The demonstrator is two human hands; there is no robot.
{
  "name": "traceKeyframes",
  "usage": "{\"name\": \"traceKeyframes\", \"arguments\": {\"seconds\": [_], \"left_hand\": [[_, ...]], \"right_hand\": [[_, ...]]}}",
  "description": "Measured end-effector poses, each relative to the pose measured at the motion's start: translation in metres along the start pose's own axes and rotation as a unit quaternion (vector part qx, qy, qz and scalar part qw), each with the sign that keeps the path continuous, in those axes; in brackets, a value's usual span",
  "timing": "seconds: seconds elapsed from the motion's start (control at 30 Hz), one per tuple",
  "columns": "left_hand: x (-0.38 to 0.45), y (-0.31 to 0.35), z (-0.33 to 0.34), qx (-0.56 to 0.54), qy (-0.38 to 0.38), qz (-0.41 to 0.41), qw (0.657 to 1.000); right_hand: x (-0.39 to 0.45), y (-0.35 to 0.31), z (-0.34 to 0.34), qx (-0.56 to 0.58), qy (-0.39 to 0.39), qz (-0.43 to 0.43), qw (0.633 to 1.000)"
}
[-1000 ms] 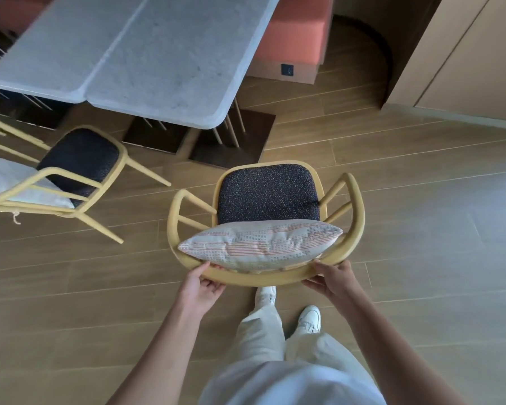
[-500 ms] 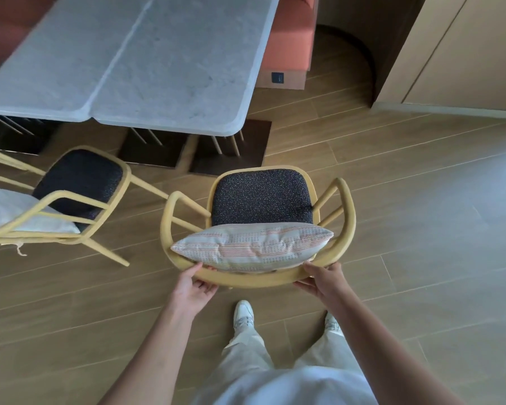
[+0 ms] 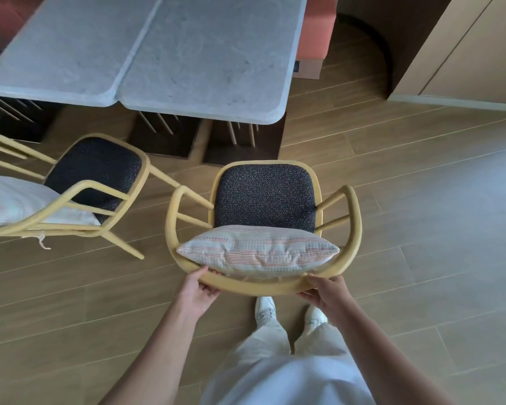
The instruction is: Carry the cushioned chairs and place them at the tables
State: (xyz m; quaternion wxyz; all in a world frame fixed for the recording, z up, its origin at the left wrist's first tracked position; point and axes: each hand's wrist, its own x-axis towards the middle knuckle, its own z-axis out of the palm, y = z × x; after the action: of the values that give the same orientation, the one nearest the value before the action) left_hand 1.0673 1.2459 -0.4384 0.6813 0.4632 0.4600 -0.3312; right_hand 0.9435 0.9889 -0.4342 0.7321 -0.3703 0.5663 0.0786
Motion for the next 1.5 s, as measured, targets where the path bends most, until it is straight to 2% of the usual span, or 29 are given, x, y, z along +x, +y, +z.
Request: {"name": "traceKeyframes", "arguments": {"seconds": [0.4,0.67,0.8,0.93,1.23,1.5], "left_hand": [[-0.006,-0.013,-0.013,0.031,0.022,0.01,0.999],[-0.004,-0.004,-0.019,0.057,0.006,0.025,0.998],[0.007,0.009,-0.013,0.106,0.017,0.04,0.993],[0.017,0.035,-0.023,0.14,0.021,0.055,0.988],[0.047,0.172,-0.072,0.163,-0.008,0.072,0.984],[0.054,0.217,-0.115,0.16,-0.001,0.055,0.986]], "right_hand": [[-0.005,0.009,-0.009,0.0,0.011,0.012,1.0],[-0.003,0.008,-0.01,-0.024,0.019,-0.043,0.999],[-0.001,0.007,0.0,-0.041,0.066,-0.035,0.996],[-0.004,0.015,0.029,-0.046,0.101,-0.04,0.993],[-0.001,0.036,0.157,-0.012,0.093,-0.079,0.992],[-0.002,0.053,0.216,-0.024,0.092,-0.058,0.994]]}}
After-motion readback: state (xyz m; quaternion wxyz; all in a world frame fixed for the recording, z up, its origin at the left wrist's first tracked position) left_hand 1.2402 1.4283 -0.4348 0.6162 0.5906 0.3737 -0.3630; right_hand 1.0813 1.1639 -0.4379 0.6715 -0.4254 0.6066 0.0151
